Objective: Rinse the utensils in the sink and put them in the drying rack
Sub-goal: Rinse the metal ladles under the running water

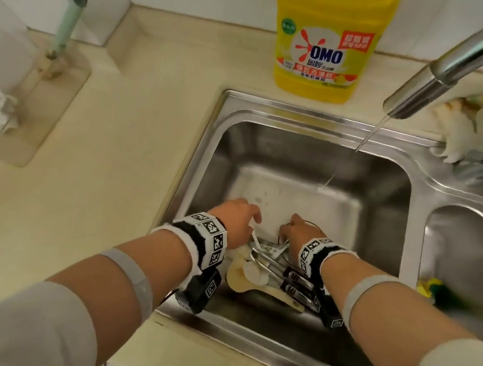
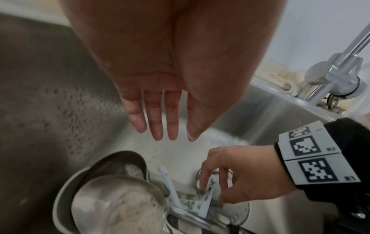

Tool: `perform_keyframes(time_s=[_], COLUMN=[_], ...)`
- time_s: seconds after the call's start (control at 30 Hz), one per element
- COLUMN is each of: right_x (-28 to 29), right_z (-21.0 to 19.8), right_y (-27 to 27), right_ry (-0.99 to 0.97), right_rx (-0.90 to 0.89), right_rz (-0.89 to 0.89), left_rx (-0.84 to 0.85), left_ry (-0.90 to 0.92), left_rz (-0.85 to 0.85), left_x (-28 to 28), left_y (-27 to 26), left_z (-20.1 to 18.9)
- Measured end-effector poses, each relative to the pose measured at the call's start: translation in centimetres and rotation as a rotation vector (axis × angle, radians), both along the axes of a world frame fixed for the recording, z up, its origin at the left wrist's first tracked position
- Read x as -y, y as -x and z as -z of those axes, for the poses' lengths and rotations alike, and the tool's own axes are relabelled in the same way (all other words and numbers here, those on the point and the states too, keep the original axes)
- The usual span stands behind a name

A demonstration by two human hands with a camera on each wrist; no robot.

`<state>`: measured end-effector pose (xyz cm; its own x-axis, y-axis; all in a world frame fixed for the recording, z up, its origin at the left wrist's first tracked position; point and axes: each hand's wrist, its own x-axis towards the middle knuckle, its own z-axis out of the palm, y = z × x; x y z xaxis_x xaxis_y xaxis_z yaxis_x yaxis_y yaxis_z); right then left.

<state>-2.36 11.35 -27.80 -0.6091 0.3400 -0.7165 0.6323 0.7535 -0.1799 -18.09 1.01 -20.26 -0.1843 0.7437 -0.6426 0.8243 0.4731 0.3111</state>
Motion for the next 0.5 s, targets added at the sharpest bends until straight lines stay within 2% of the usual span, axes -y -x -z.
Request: perform_keyframes(time_s=[0.17,0.27,0.33,0.43,0.5], right_x=[0.2,0.1,0.1,-0.1,-0.1], right_z=[1.8,2.2,2.0,1.3,0.8], right_y=[0.3,0.1,-0.4,-1.1,-1.2], right_ry=[-0.051,-0.039,-0.016,0.021,0.096], right_rx=[0.075,0.035,0.007,-0.083,-0.03], right_rz=[-0.123,-0.127,-0.092,0.062,0.131], left_rx=[0.007,0.007,0.007,0.013,0.004], left_ry=[0.114,0.189,0.245,0.297,0.293], left_rz=[0.197,0.317,0.352,0.332,0.29], left_x=[-1.2,-2.0,-2.0,-1.8,-1.7], left_y=[-2.2,-3.5,-3.8,-3.3,-2.9], left_z=[2.6,3.5,3.9,4.1,3.8])
